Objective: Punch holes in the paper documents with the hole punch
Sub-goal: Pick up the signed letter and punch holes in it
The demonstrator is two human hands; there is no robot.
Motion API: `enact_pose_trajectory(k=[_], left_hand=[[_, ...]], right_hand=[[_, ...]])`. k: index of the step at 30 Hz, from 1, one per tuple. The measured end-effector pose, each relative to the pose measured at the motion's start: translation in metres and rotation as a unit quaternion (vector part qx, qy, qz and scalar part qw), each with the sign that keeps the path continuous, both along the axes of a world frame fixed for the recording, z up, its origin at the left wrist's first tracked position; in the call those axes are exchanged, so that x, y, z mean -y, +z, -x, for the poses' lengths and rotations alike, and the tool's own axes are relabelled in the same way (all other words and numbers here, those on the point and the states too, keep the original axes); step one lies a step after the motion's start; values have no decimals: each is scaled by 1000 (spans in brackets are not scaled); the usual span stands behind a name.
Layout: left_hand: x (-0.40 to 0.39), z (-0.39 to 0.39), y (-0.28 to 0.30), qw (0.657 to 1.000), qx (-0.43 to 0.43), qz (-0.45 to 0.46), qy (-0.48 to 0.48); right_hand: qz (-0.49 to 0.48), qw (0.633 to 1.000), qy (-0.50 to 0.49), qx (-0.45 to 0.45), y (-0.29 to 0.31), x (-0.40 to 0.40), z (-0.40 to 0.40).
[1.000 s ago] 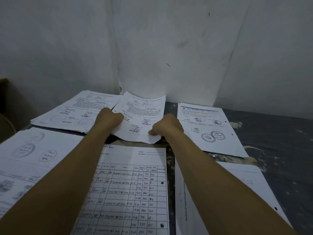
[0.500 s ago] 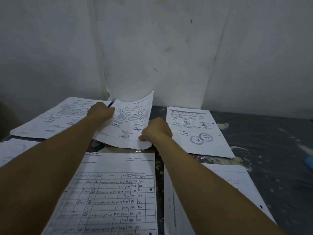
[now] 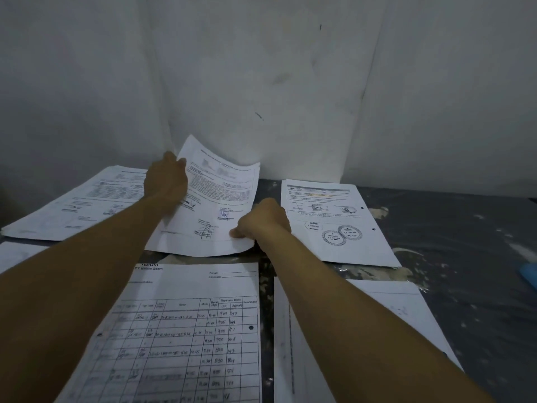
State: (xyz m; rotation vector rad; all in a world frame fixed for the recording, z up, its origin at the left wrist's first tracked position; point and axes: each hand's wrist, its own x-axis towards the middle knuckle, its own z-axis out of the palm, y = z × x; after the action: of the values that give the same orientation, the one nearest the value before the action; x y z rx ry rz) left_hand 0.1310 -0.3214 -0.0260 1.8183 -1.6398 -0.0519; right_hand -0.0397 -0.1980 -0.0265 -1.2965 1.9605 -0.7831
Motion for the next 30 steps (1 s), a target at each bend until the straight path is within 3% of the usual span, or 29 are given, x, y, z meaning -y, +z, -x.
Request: enact_pose_trajectory(k=[11,18,24,30], left_hand=[[-52,28,67,971,-155,168,-73],[-87,88,102,923,-213,268,-173],[-121,159,111,890,-277,293,-213],[-156,231,101,884,-305,275,-223]], right_hand=[[65,981,-19,182,41,-23,34],[202,942,-45,263,84,-64,106],[268,928,-70,248,111,-107,173],[281,926,-111,228,107,-154,236]])
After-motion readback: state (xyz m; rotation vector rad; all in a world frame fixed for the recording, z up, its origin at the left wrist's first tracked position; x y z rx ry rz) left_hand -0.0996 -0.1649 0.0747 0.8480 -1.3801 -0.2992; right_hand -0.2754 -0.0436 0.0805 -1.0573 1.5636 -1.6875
